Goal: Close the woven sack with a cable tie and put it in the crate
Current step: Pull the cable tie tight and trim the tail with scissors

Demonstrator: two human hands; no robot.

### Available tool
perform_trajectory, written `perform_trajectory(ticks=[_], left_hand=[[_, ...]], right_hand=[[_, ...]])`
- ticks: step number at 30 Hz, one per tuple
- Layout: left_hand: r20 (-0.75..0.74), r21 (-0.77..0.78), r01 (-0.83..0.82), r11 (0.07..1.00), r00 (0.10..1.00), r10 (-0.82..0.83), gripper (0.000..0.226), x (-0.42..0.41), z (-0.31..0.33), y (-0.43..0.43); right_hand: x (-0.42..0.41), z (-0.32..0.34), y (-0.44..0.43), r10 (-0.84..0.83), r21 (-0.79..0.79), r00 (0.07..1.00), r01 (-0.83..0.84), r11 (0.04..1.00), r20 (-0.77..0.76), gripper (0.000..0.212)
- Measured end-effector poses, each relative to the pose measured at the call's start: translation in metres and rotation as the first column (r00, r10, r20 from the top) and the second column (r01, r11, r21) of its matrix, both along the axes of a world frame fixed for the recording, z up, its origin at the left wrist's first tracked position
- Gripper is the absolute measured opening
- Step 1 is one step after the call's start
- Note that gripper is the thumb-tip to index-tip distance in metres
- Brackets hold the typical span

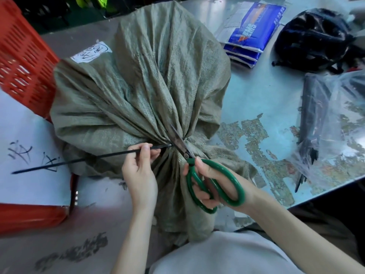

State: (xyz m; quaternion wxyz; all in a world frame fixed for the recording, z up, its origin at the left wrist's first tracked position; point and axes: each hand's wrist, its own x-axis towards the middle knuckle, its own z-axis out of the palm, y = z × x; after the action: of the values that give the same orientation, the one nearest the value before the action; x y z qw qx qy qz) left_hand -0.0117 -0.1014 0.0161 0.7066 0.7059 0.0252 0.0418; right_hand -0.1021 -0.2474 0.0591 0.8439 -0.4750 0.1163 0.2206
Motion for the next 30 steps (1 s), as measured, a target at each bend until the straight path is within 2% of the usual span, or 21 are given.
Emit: perform_trajectory(ticks=[5,9,16,25,30], left_hand=[[0.052,-0.002,0.008,1.000,0.999,-0.008,0.023,0.001,0.007,0.002],[0.055,-0.086,-0.001,0.996,0.998,0.006,0.024,0.000,0.014,0.004],[0.098,-0.166,0.031,0.986,0.995,-0.015,0.022,-0.006,0.028,0.004],[0.107,-0.227,0.026,0.974,0.994,-0.002,0.020,-0.009,0.033,0.010],[0.114,-0.254,0.025,0.967,0.994,0.005,0.020,-0.011,0.031,0.010]], right_hand=[[-0.008,-0.009,-0.005,0.083,0.000,0.996,-0.083,0.997,-0.038,0.041],[-0.013,-0.018,-0.001,0.100,0.055,0.993,-0.096,0.994,-0.069,0.048],[-0.011,-0.024,0.010,0.067,0.023,0.995,-0.068,0.997,0.070,0.054],[-0.007,-0.028,0.018,0.040,-0.128,0.982,-0.017,0.992,0.183,0.053],[-0.007,-0.020,0.014,0.053,-0.292,0.965,0.025,0.956,0.258,0.039]])
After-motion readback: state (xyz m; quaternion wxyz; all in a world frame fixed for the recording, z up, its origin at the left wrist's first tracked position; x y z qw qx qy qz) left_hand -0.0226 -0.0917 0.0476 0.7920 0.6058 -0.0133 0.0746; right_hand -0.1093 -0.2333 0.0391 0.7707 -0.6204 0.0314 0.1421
